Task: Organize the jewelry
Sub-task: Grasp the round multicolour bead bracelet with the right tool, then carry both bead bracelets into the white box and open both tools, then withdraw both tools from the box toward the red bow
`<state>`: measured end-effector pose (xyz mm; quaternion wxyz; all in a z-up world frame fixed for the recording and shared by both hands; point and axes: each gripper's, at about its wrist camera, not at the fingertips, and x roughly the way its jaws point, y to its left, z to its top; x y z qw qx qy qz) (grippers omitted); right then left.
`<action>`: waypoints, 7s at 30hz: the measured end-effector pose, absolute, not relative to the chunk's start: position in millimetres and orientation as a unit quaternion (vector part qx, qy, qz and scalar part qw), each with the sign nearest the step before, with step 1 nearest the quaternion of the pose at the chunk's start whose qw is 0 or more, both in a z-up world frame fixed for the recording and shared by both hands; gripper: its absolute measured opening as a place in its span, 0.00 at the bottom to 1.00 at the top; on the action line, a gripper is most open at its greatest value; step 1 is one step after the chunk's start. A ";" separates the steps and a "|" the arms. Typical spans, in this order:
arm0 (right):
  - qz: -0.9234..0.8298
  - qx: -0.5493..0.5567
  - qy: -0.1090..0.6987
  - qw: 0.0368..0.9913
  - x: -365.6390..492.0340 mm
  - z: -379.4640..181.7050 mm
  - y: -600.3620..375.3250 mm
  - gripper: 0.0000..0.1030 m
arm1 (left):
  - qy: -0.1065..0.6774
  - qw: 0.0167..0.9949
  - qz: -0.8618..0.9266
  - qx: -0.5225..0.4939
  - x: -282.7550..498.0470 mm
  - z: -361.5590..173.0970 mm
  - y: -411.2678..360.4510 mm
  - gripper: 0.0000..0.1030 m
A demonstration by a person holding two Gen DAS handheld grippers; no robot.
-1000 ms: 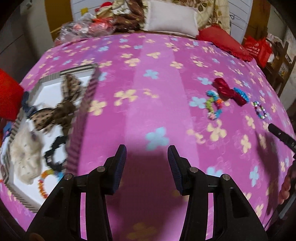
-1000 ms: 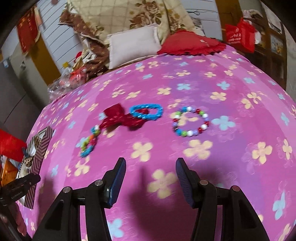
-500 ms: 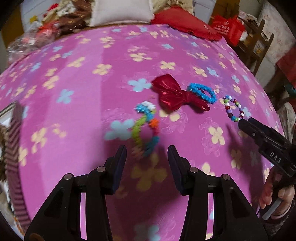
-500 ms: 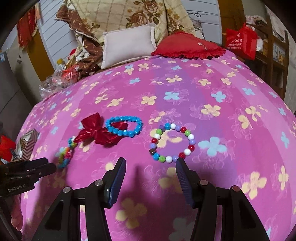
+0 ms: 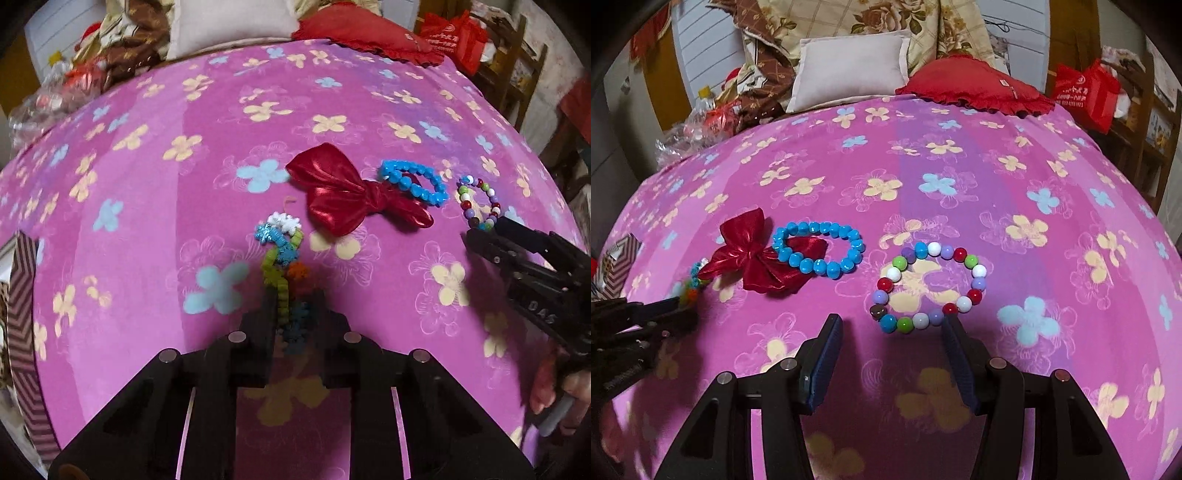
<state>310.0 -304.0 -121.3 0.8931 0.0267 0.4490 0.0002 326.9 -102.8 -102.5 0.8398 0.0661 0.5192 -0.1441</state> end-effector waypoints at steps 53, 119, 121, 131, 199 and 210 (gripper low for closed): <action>0.098 0.165 0.448 0.873 248.4 -57.9 -278.5 0.08 | 0.437 0.887 -0.132 -0.071 207.2 -32.9 50.4 0.10; 0.268 -0.035 0.515 0.813 405.6 -56.9 209.9 0.08 | 0.434 0.861 0.063 -0.258 325.8 -77.4 341.7 0.09; 0.264 -0.033 0.520 0.812 408.0 -61.3 208.6 0.08 | 0.432 0.862 0.068 -0.257 325.8 -77.9 342.4 0.09; 0.248 -0.024 0.523 0.815 411.8 -61.6 195.1 0.23 | 0.420 0.864 0.063 -0.270 321.1 -68.6 343.9 0.39; 0.157 0.113 0.551 0.812 353.3 -93.5 -4.9 0.33 | 0.410 0.887 0.167 -0.131 279.6 -37.3 308.2 0.42; 0.073 0.045 0.522 0.848 190.6 -93.1 -157.1 0.43 | 0.354 0.923 0.140 -0.061 220.1 6.8 219.8 0.48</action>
